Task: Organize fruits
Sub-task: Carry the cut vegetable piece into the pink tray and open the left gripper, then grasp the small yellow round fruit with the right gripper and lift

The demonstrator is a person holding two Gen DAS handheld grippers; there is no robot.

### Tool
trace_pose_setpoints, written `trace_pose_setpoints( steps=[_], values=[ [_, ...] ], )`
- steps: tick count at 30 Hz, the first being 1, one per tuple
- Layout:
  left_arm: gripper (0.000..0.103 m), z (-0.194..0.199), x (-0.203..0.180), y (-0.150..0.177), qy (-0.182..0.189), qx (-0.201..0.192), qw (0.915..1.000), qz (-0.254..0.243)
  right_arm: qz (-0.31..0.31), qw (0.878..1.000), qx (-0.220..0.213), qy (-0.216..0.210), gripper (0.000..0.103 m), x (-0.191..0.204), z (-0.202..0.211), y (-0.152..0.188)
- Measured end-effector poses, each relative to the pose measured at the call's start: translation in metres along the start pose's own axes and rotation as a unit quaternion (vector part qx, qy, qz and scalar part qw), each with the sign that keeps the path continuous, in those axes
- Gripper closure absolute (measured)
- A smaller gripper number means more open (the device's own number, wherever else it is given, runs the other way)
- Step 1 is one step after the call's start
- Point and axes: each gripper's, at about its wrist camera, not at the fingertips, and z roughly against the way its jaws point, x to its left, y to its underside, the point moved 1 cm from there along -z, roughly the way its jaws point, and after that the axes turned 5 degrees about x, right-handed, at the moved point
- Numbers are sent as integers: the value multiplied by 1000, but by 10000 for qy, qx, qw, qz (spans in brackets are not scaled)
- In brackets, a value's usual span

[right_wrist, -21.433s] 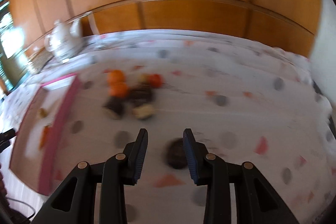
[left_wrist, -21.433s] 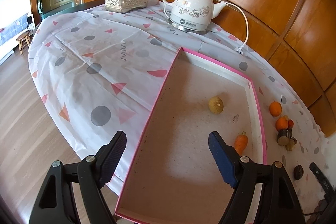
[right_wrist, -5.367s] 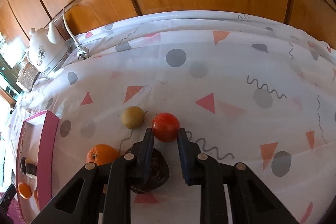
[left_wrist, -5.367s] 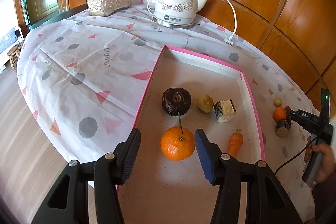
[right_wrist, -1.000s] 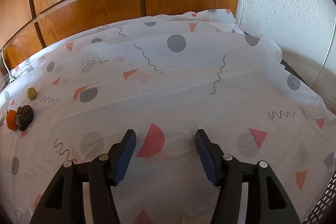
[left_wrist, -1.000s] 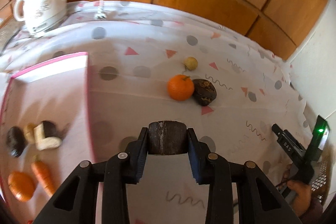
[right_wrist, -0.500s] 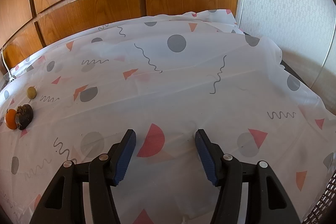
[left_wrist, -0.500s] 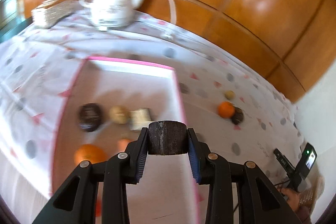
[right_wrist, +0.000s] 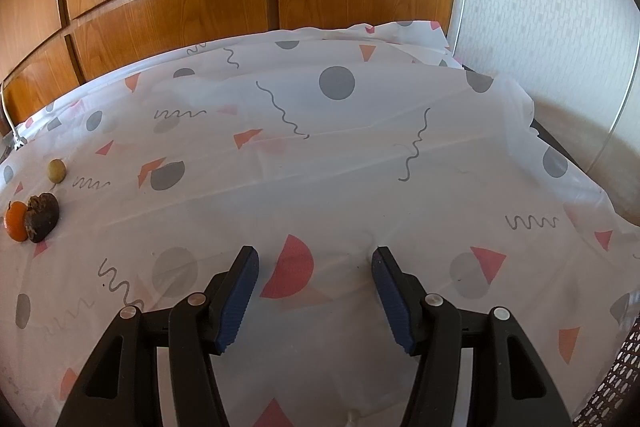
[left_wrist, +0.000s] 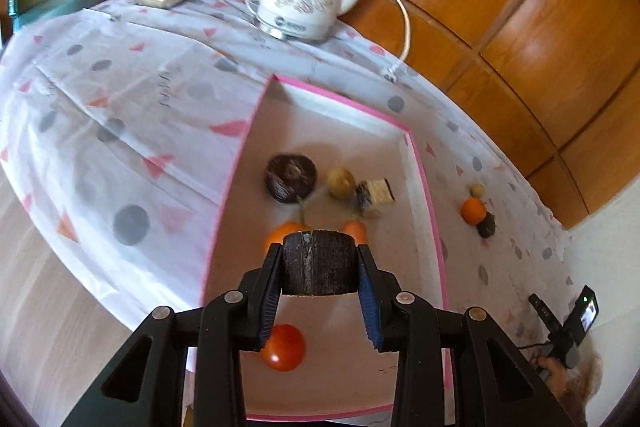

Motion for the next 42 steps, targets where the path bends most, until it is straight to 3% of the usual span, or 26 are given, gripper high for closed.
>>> trace_pose_setpoints(
  steps=[8, 28, 42],
  values=[
    [67, -25, -13, 9, 61, 391, 9991, -176, 14, 10000, -1, 29, 43, 0, 1, 0],
    [63, -11, -13, 7, -245, 3, 9995, -206, 11, 10000, -2, 22, 43, 0, 1, 1],
    [54, 6, 12, 0, -933, -421, 9943, 285, 47, 10000, 40, 60, 43, 1, 1, 0]
  ],
)
